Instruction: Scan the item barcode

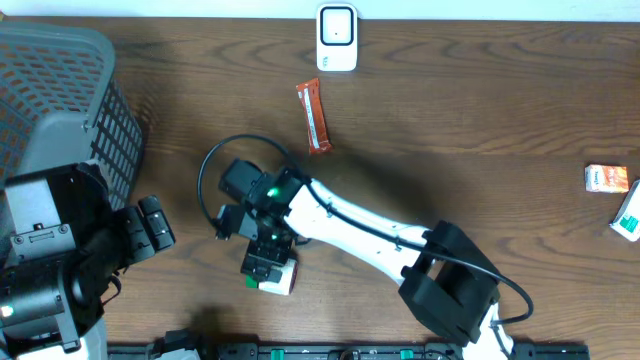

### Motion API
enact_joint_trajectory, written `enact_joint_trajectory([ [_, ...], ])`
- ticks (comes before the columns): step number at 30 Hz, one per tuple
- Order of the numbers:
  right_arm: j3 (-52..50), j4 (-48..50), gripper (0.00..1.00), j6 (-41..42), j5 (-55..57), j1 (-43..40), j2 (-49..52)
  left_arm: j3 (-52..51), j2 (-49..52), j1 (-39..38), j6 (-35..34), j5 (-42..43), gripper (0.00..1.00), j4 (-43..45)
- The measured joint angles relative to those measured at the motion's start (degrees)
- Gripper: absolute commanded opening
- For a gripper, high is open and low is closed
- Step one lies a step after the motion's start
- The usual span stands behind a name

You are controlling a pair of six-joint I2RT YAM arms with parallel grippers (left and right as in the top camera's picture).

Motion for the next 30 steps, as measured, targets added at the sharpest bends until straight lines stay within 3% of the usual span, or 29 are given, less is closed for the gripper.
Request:
enact_joint_trajectory([
  [30,-0.94,6.49,0.98,-1.01,3.85,4.63,4.59,0.0,0.0,0.0,0.35,-2.12,0.98,0.24],
])
